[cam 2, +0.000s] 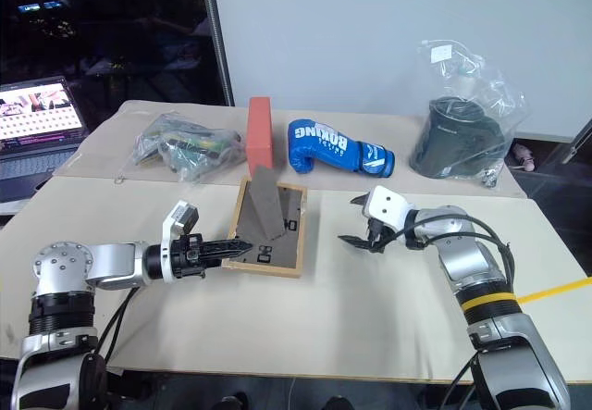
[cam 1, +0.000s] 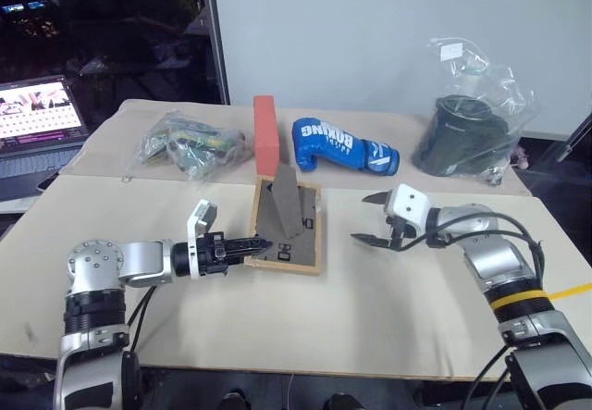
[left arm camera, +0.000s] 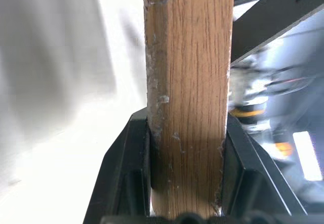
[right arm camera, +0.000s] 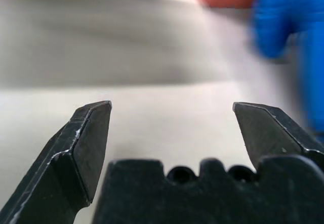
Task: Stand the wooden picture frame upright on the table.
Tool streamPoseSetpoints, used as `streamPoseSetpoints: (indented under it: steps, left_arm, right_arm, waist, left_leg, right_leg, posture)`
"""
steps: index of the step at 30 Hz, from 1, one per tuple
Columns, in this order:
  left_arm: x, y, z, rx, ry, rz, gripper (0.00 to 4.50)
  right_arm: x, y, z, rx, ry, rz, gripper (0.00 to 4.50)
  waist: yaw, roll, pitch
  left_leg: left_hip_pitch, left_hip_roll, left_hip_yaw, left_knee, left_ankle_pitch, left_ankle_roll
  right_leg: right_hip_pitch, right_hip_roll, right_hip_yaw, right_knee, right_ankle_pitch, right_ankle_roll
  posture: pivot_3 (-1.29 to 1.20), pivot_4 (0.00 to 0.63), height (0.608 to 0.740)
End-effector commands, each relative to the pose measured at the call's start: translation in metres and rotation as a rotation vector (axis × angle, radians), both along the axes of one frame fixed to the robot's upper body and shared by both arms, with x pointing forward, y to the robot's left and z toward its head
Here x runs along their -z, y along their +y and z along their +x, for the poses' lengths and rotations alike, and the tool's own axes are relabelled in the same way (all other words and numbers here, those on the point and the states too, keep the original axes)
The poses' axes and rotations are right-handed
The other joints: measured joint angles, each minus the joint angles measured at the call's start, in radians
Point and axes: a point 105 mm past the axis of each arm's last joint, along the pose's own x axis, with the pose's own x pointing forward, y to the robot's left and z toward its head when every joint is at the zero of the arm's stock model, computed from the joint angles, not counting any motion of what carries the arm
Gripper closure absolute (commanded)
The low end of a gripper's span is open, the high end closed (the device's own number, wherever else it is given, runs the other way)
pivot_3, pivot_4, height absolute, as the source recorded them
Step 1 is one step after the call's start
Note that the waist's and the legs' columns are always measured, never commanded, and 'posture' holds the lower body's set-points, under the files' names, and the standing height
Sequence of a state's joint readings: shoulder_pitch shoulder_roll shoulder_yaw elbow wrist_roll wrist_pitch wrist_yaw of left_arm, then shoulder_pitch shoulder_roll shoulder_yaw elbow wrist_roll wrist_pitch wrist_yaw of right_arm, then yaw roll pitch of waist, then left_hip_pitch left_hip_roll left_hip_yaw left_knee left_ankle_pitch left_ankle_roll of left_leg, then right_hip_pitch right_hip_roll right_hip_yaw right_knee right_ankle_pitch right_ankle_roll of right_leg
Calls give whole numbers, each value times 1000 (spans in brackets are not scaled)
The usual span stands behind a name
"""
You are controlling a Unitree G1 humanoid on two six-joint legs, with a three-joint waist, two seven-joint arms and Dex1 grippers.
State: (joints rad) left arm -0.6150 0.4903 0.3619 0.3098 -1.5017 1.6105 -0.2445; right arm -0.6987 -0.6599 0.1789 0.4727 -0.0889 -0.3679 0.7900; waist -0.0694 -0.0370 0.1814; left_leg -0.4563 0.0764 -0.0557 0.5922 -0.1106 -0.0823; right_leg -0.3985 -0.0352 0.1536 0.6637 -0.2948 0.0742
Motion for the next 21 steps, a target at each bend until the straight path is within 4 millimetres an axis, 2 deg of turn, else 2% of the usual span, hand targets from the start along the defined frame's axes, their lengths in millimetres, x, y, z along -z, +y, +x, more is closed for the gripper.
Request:
streamPoseSetpoints:
  steps: [1,7,13,17,21]
  left_arm:
    - [-9,-10,-7,36,3,-111,3365]
    - [2,-30,-21,54,58,-116,3365]
    - [2,-31,-16,25,64,-121,3365]
    - [4,-32,-17,34,64,-88,3365]
    - [8,-24,-19,22,59,-8,3365]
  right_arm:
    - [-17,10,-11,-77,-347,-50,20]
    - [0,35,-35,-205,-550,-75,20]
    - [-2,60,-53,-305,-628,-16,20]
    - [-6,64,-51,-312,-636,-2,20]
    - [-8,62,-50,-317,-630,1,957]
  waist:
    - [1,0,0]
    - [5,0,0]
    - [6,0,0]
    - [6,0,0]
    - [5,0,0]
  left_leg:
    - [0,-1,0,0,0,0]
    - [2,-3,0,0,1,-1]
    - [3,-7,-2,0,5,0]
    - [9,-8,-2,-1,5,0]
    - [9,-7,-2,-2,5,0]
  right_leg:
    - [0,-1,0,0,0,0]
    - [3,-4,0,1,1,-1]
    - [4,-7,-1,2,1,0]
    - [11,-8,-2,0,1,1]
    - [10,-8,-2,0,1,1]
  posture:
    - [0,150,730]
    - [0,150,730]
    - [0,150,730]
    - [0,150,730]
    - [0,150,730]
